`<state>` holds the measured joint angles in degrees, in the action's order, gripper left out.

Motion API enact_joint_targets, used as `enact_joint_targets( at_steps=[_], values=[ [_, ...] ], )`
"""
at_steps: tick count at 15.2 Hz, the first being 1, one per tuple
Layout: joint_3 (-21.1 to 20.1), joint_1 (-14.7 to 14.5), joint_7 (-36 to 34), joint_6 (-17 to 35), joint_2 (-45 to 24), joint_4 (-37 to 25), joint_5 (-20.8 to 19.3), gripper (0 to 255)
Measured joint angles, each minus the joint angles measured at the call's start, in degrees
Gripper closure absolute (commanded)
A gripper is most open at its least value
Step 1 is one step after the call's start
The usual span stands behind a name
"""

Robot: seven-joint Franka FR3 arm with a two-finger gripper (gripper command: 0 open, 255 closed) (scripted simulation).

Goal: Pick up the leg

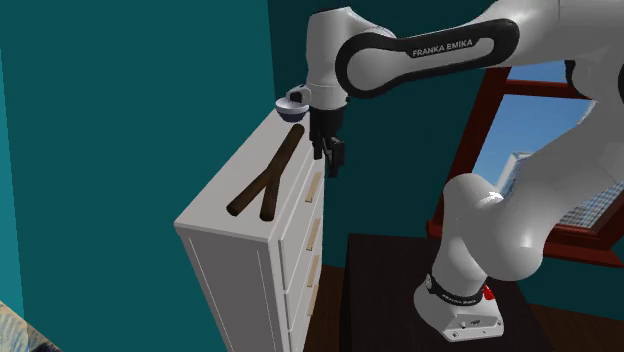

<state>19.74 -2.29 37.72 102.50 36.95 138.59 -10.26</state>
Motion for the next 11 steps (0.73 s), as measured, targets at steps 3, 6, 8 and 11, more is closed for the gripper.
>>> enact_joint_targets(
  at_steps=[3,6,8,11],
  values=[
    [5.2,-1.9,10.9,2.7,-5.4,-3.0,-1.7,0],
    [10.2,-4.1,22.0,5.1,-10.9,-6.7,-2.3,0],
    [13.5,-6.1,29.5,6.9,-15.9,-9.9,-1.5,0],
    [17.8,-8.6,41.2,8.9,-23.3,-15.1,1.1,0]
  ],
)
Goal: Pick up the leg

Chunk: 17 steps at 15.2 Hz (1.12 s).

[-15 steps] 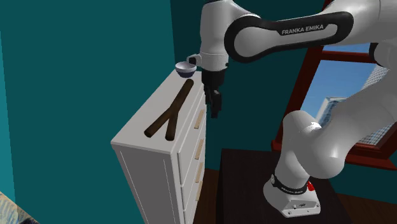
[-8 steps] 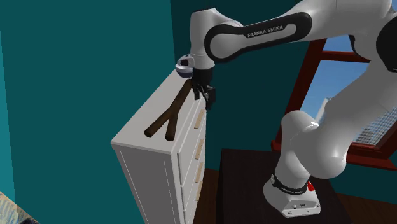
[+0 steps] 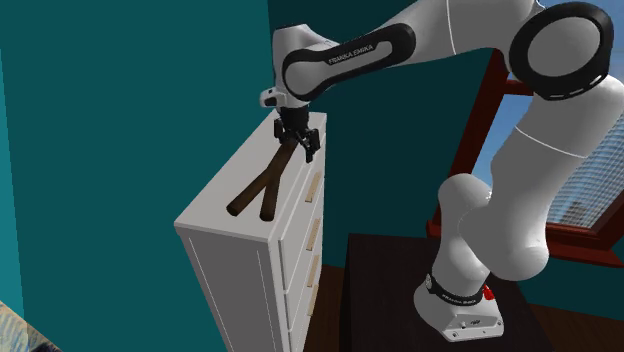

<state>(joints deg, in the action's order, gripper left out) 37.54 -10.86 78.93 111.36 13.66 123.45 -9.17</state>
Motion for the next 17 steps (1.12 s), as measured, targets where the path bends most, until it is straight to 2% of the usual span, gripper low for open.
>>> enact_joint_targets(
  at_steps=[3,6,14,15,17],
  values=[
    [3.2,-1.7,11.7,1.5,-7.8,-5.4,4.2,0],
    [4.6,-1.8,22.7,2.4,-15.7,-10.8,9.4,0],
    [4.5,-1.2,26.3,7.5,-19.5,-8.5,12.1,0],
    [4.5,-1.2,26.5,7.8,-19.7,-8.4,12.3,255],
    [4.5,-1.1,26.6,8.0,-19.9,-8.3,12.4,255]
  ],
)
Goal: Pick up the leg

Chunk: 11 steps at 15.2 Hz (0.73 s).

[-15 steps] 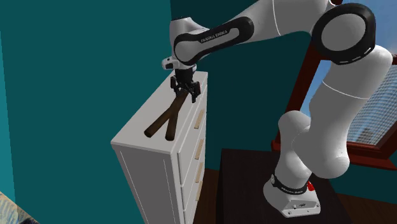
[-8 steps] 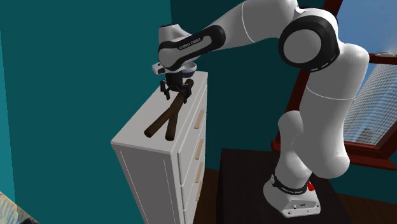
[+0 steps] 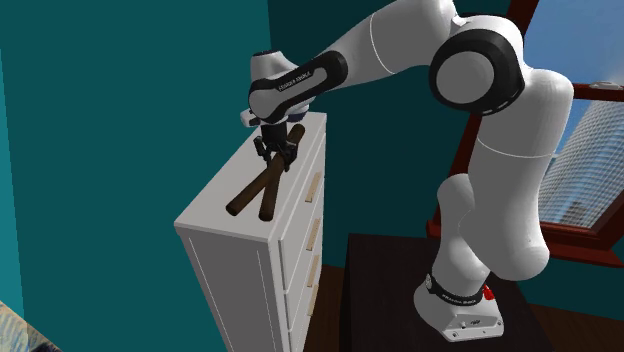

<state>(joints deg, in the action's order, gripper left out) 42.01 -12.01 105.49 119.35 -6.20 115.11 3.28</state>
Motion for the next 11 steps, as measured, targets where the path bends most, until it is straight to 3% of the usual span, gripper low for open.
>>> enact_joint_targets(
  at_steps=[11],
  values=[
    [0.1,-0.2,-0.4,-1.5,0.8,-0.8,-0.7,255]
  ],
)
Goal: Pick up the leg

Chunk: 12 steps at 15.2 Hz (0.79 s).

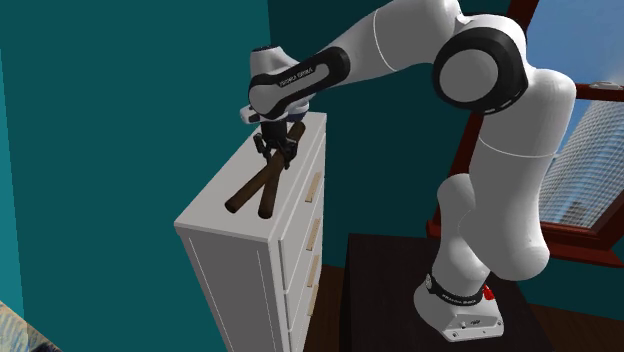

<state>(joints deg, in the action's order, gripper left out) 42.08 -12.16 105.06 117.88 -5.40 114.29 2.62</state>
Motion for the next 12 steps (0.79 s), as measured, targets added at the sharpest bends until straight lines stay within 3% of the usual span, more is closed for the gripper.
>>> enact_joint_targets(
  at_steps=[12],
  values=[
    [0.0,-0.5,-1.5,-8.8,2.9,-6.6,-2.2,255]
  ],
)
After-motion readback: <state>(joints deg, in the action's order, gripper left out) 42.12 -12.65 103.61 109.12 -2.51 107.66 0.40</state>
